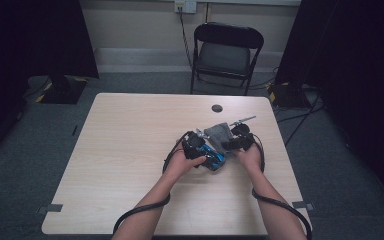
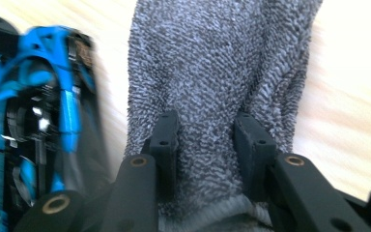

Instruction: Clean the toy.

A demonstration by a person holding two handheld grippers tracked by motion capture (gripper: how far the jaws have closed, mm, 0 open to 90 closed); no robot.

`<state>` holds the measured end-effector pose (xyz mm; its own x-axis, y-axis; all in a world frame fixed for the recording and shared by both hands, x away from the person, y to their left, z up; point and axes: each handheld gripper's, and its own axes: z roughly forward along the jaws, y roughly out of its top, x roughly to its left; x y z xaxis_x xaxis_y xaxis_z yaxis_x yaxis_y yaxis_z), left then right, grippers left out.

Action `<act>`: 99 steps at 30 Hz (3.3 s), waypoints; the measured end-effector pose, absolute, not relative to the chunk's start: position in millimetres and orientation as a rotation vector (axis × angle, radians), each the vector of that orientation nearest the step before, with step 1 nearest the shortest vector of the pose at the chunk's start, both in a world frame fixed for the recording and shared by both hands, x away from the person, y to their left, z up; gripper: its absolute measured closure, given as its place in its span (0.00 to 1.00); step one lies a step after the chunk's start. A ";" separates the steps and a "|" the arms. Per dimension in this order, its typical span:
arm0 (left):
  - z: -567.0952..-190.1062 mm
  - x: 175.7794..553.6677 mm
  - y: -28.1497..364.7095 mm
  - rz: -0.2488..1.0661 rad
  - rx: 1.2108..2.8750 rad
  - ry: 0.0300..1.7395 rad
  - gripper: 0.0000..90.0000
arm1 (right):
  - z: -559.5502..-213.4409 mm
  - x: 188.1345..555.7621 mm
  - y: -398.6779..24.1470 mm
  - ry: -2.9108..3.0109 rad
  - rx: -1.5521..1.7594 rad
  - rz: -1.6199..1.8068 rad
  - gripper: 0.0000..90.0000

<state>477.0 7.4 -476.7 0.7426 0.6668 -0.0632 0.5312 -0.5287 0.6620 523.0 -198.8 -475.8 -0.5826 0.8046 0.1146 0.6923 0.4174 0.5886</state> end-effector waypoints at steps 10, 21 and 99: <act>-476.3 477.6 7.4 0.255 2.264 0.897 0.03 | -475.4 526.5 -167.4 2.540 1.143 0.848 0.67; -476.3 477.6 7.4 0.255 2.264 0.898 0.03 | -478.9 528.1 -173.6 2.588 1.061 0.905 0.83; -476.0 477.6 6.9 0.253 2.264 0.904 0.04 | -477.0 525.3 -192.1 2.663 0.993 0.925 0.85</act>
<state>477.6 6.9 -476.0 0.7404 0.6690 -0.0658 0.5374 -0.5302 0.6558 525.3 -192.1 -477.0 -0.7689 0.6357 0.0687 0.5413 0.5899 0.5991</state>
